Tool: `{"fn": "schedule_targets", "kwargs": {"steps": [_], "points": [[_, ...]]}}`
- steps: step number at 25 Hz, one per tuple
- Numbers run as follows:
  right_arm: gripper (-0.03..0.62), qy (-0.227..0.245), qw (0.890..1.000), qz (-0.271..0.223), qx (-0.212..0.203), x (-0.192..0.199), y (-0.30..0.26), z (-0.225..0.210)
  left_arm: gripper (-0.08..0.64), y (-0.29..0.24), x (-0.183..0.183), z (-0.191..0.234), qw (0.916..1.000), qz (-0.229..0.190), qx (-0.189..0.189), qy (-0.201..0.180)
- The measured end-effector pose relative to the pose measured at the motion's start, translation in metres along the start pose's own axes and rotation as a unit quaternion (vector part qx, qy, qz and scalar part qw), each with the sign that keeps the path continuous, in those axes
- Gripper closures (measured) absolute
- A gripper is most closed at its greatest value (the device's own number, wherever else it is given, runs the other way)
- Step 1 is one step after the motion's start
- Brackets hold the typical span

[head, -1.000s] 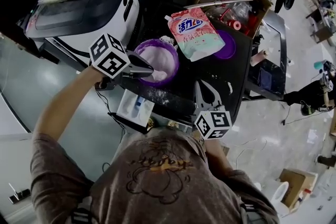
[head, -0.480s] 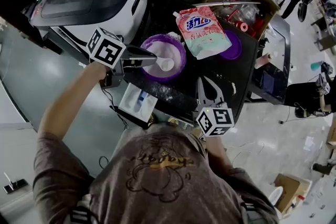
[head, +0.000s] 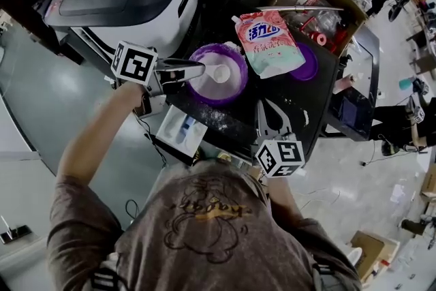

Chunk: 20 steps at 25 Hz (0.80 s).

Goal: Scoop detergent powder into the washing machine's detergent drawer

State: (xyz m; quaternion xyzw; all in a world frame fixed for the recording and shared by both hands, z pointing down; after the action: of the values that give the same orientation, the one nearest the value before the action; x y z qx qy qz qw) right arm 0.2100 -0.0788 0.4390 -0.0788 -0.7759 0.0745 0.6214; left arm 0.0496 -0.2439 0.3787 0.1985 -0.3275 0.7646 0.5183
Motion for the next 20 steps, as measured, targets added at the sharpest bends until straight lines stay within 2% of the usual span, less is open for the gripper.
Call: {"fn": "schedule_targets", "kwargs": {"steps": [2, 6, 13, 20], "points": [[0.591, 0.002, 1.0, 0.001, -0.004, 0.0, -0.001, 0.003, 0.537, 0.006, -0.003, 0.0, 0.9998, -0.017, -0.004, -0.003], [0.591, 0.005, 1.0, 0.001, -0.011, 0.0, -0.004, 0.008, 0.537, 0.019, -0.002, 0.004, 0.9985, -0.05, -0.01, 0.02], [0.591, 0.009, 1.0, 0.004, -0.029, 0.002, -0.005, 0.018, 0.537, 0.042, 0.012, -0.005, 0.9877, -0.117, -0.007, 0.103], [0.591, 0.015, 0.998, 0.009, -0.057, 0.006, -0.009, 0.036, 0.537, 0.067, 0.028, -0.015, 0.9812, -0.156, -0.013, 0.113]]}}
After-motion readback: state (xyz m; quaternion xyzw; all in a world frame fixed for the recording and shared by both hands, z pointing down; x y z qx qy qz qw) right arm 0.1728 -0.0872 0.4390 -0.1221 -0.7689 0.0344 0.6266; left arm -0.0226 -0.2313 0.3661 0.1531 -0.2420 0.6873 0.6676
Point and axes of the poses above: the fingertips, and each gripper's own axes: y backward along the fingers, z to its left, x out of its underside, the point moved 4 cm from there along y, backward along the fingers
